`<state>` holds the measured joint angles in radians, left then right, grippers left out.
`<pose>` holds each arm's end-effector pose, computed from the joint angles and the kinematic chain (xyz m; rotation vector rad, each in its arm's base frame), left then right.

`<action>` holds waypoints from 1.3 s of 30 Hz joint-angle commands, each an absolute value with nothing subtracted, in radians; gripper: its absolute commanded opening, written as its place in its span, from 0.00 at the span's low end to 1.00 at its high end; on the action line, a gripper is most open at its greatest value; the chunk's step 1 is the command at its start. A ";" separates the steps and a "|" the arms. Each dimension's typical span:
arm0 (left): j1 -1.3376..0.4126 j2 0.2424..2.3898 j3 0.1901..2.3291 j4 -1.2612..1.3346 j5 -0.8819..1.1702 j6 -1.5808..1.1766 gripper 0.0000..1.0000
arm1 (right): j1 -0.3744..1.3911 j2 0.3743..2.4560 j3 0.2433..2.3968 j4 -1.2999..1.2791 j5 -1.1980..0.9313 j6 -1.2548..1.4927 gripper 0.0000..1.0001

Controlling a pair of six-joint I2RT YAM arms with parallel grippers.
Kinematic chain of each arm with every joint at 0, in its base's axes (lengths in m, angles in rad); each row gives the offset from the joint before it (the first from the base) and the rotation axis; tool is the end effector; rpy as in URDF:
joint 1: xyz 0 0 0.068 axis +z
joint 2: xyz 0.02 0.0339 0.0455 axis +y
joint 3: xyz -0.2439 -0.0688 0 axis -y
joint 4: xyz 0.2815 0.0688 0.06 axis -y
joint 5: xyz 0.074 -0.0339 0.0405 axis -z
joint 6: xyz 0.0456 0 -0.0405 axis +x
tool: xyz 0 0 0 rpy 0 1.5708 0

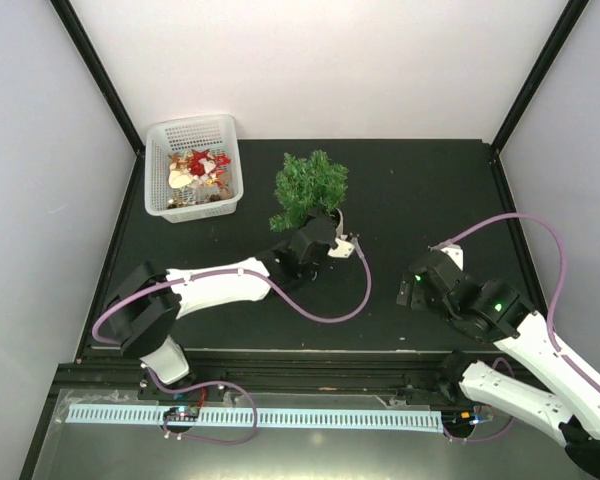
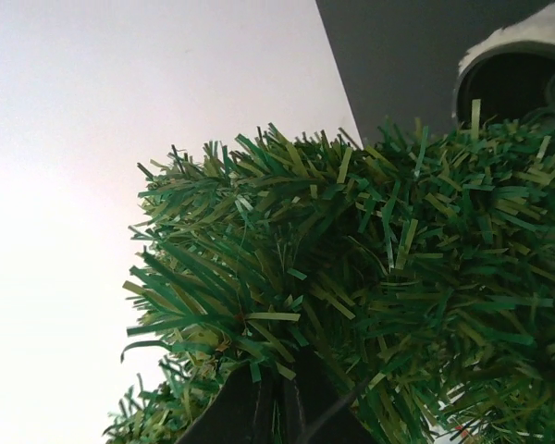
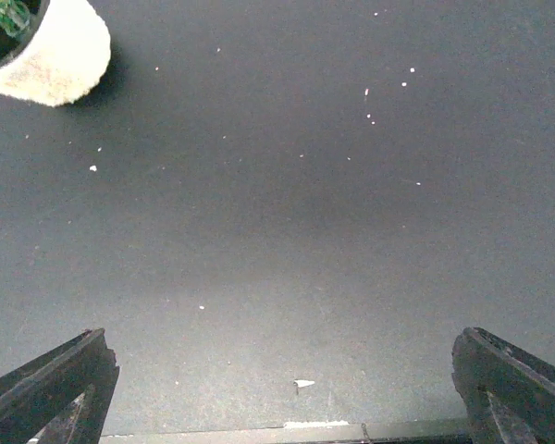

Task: Decorate the small christmas tree

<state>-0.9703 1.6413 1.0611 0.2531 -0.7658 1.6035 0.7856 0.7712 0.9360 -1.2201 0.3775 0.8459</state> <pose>0.2559 -0.3177 0.2183 1.6621 1.0535 1.1456 0.1323 0.1086 0.2876 0.2025 2.5116 0.1537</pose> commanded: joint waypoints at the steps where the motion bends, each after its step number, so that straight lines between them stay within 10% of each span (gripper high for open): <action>1: -1.025 1.594 1.026 0.225 -0.813 1.564 0.03 | 0.790 0.756 0.961 -1.243 0.446 0.882 1.00; 7: -1.065 1.580 1.013 0.175 -0.823 1.521 0.18 | 0.790 0.759 0.954 -1.240 0.445 0.886 1.00; 10: -1.066 1.588 1.031 0.173 -0.830 1.522 0.48 | 0.791 0.759 0.957 -1.244 0.445 0.890 1.00; 21: -1.063 1.542 1.148 0.041 -0.844 1.431 0.98 | 0.790 0.739 0.952 -1.254 0.452 0.900 1.00; 33: -1.001 1.412 1.715 -0.888 -0.482 0.733 0.99 | 0.789 0.779 0.989 -1.234 0.466 0.886 1.00; 39: -0.617 1.423 1.916 -1.044 -0.309 0.575 0.97 | 0.790 0.799 1.007 -1.216 0.462 0.880 1.00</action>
